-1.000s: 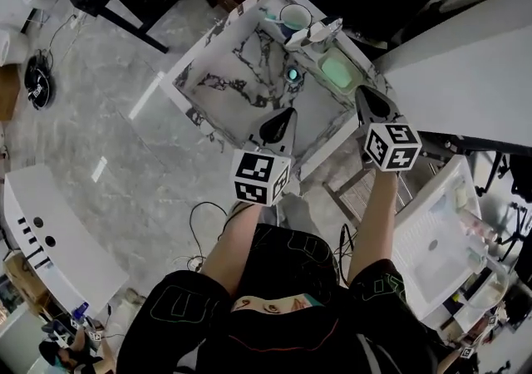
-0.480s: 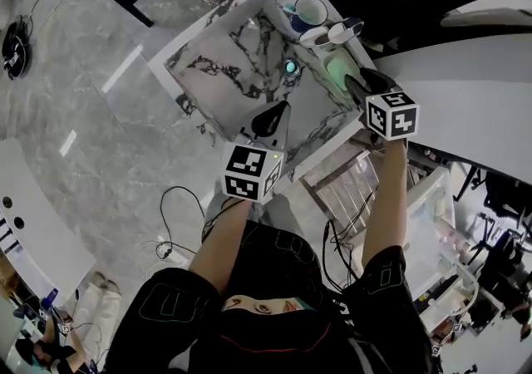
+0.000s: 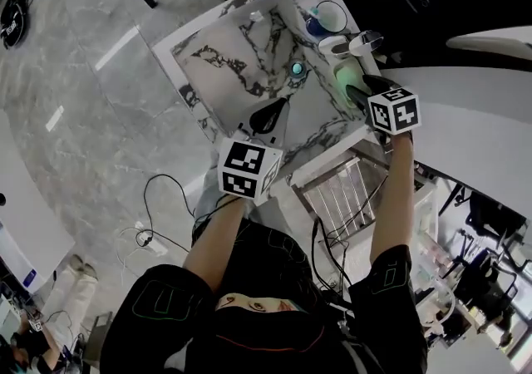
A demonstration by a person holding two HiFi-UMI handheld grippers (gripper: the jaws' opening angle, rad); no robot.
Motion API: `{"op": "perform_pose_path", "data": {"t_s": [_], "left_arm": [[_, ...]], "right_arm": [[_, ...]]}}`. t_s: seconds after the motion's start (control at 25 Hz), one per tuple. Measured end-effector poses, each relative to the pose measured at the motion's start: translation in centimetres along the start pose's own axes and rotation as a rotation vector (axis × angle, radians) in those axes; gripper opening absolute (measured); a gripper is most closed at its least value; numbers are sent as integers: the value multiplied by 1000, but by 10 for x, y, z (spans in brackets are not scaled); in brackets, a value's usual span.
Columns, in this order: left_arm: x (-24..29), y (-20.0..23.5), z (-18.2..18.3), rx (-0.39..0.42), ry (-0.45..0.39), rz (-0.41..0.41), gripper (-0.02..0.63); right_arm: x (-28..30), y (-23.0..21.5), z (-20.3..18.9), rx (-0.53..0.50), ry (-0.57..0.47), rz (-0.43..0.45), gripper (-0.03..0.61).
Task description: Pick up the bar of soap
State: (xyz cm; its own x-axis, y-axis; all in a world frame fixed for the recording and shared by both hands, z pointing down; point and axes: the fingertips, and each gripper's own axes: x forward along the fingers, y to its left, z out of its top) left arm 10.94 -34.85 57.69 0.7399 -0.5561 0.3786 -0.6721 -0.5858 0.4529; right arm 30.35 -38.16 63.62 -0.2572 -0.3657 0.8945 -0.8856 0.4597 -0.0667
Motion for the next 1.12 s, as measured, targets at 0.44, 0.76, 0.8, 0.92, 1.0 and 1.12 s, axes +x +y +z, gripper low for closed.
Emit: {"op": "perform_pose_path", "data": {"t_s": [0.44, 0.76, 0.8, 0.92, 1.0, 1.12], "left_arm": [[8, 5, 2, -28, -5, 9, 8], [13, 7, 5, -35, -7, 15, 8], [13, 7, 5, -35, -5, 13, 8], [15, 6, 7, -33, -4, 11, 8], [15, 6, 8, -32, -5, 11, 8], [15, 5, 8, -32, -6, 8, 8]], "right_arm": [[18, 4, -4, -16, 114, 94, 263], [26, 10, -3, -19, 134, 132, 252], [26, 9, -3, -23, 135, 122, 252], [24, 2, -2, -55, 146, 54, 250], [22, -3, -3, -99, 155, -15, 249], [20, -7, -7, -172, 177, -106, 250]]}}
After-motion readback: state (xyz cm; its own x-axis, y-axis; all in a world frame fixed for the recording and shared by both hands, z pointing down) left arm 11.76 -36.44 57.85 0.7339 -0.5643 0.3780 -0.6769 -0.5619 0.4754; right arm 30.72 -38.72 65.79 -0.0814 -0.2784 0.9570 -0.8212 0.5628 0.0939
